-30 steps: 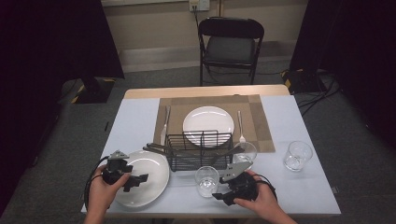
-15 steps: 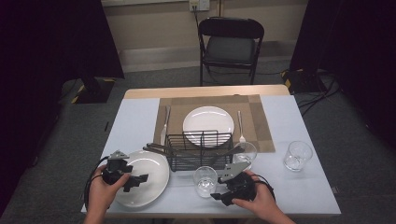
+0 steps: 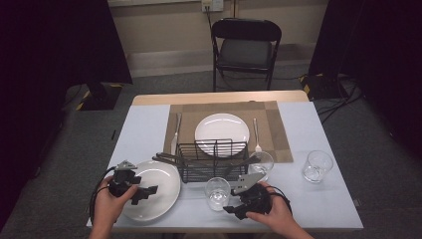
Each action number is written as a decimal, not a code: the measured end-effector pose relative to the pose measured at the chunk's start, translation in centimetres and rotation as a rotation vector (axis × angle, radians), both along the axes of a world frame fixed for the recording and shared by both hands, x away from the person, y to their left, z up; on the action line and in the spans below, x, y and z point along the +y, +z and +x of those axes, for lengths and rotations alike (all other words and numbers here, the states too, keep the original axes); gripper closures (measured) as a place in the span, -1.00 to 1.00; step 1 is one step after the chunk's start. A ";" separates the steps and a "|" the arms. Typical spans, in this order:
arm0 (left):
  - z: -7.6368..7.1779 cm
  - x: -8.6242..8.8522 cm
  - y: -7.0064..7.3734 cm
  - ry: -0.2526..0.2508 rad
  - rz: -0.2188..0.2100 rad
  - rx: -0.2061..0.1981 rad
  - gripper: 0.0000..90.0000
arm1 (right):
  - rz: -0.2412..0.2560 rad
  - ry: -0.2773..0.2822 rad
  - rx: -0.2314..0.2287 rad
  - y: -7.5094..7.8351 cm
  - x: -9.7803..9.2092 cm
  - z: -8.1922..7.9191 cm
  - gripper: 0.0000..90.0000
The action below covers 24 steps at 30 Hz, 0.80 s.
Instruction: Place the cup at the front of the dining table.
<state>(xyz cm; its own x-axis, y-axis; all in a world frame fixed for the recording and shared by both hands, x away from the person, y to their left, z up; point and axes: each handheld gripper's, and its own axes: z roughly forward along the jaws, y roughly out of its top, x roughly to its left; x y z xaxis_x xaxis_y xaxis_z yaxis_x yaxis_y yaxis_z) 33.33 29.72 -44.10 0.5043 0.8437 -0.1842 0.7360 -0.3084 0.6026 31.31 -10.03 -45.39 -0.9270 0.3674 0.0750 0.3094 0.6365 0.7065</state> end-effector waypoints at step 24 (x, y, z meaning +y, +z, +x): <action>0.0 0.1 0.2 -0.007 0.006 -0.005 -0.58 | 0.001 0.012 0.003 0.0 0.8 0.1 -0.05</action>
